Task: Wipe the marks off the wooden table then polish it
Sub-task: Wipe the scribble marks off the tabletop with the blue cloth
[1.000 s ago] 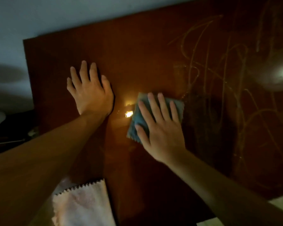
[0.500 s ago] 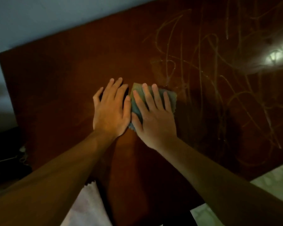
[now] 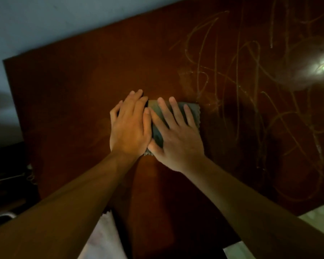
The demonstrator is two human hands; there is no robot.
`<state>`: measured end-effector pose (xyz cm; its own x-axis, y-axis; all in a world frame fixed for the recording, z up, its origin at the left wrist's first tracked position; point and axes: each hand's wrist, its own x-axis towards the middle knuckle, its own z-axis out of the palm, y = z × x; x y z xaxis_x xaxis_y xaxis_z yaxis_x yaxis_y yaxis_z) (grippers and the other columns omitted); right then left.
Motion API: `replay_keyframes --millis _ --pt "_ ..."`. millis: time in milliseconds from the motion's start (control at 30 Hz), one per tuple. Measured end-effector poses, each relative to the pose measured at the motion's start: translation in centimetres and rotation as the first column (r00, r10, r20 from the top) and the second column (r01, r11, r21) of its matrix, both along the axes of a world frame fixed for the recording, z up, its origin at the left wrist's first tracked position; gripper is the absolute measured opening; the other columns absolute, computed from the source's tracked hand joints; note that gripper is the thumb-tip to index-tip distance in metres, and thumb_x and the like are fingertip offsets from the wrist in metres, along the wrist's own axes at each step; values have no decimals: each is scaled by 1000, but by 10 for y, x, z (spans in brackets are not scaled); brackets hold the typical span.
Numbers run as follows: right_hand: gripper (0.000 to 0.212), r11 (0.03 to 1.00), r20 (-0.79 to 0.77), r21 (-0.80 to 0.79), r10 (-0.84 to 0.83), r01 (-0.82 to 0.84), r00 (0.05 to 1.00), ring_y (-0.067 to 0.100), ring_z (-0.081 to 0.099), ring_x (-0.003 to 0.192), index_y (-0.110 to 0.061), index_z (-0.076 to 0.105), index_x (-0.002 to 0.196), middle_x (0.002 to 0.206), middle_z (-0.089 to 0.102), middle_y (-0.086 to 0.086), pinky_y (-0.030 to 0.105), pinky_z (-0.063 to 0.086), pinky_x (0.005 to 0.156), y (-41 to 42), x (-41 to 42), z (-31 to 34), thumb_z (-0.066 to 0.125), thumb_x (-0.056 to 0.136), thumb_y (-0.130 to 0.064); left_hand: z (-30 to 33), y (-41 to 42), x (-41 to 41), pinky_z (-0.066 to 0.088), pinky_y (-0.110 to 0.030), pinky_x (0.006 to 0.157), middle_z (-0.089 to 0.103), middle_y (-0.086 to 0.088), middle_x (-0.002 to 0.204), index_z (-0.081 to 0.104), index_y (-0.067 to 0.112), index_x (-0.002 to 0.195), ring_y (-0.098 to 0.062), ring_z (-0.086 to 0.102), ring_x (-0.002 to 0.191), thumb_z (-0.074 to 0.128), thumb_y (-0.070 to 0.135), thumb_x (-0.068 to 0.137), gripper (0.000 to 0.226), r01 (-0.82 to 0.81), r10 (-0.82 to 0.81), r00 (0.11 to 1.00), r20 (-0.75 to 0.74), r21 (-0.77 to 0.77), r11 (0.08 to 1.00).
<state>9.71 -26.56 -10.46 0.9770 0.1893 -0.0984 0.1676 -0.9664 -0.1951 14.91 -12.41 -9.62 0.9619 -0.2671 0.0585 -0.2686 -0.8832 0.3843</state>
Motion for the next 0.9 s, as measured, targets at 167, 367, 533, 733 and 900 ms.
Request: replay_keyframes --millis 167,367,533,733,900 --pt "63 989 -15 17 -148 148 989 29 11 158 -24 27 160 169 19 7 53 11 126 4 -52 0 28 105 -55 1 -1 0 24 -45 118 44 -10 152 50 8 139 -23 31 147 29 33 105 47 1 -1 1000 -10 -7 1000" --pt "65 999 -5 -2 -53 53 999 31 18 156 -23 33 157 167 25 9 54 14 125 -1 -51 -2 32 102 -57 1 -1 0 22 -43 120 44 -6 153 51 12 138 -19 30 147 28 36 104 47 -23 21 999 -44 -45 999" --pt "70 997 -3 -47 -62 62 998 31 8 158 -22 20 162 171 13 10 54 6 126 -12 72 3 21 103 -59 2 0 -1 15 -36 122 42 -4 155 48 13 141 -16 26 148 26 37 104 49 -33 28 997 -79 -66 997" --pt "63 996 12 -18 -89 89 996 30 6 158 -21 21 162 170 12 10 52 5 127 -8 33 1 17 107 -51 2 0 -1 11 -36 121 39 -6 155 42 14 145 -18 25 148 31 42 103 52 -11 7 996 -83 -52 999" --pt "64 1000 -12 -22 -19 19 1000 30 11 158 -23 28 160 169 15 7 52 6 127 -14 -41 -2 28 104 -55 4 0 1 12 -37 120 39 -7 154 43 12 144 -21 25 148 33 45 102 54 -11 13 996 -91 16 1000"
